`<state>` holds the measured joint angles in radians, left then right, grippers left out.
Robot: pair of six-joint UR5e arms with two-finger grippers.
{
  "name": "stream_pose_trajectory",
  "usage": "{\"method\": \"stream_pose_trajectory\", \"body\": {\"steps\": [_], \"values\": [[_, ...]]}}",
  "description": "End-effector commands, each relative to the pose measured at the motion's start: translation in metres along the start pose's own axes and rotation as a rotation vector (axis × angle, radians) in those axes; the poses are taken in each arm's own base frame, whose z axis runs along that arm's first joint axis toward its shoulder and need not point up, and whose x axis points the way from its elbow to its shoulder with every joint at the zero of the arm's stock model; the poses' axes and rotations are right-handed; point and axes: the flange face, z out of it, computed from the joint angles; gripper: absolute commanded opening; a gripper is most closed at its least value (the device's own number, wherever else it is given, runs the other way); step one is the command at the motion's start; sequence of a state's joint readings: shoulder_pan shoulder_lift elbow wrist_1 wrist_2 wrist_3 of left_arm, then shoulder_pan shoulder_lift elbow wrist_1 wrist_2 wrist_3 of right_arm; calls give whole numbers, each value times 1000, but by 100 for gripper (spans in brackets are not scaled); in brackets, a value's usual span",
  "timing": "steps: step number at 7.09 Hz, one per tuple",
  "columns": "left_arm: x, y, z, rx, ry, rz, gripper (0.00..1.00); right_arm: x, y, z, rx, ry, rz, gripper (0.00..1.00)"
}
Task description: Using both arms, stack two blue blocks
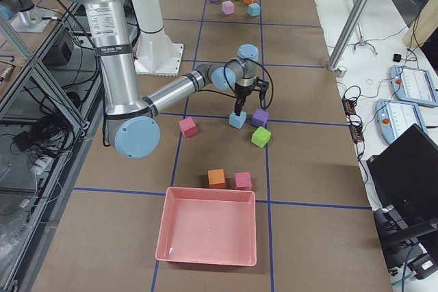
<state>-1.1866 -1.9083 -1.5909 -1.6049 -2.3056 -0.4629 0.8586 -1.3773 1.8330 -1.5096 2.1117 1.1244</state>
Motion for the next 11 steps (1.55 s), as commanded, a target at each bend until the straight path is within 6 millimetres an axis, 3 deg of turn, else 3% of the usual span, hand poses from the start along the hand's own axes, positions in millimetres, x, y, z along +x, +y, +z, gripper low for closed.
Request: {"method": "stream_pose_trajectory", "body": {"steps": [1, 6, 9, 11], "values": [[-1, 0, 2, -3, -1, -1, 99, 0, -6, 10, -7, 13, 9, 96], [-1, 0, 2, -2, -3, -1, 99, -10, -14, 17, -9, 17, 12, 95], [-1, 0, 2, -2, -3, -2, 99, -3, -15, 22, -2, 11, 12, 95], [-1, 0, 1, -1, -2, -1, 99, 5, -25, 40, 13, 8, 11, 95]]}}
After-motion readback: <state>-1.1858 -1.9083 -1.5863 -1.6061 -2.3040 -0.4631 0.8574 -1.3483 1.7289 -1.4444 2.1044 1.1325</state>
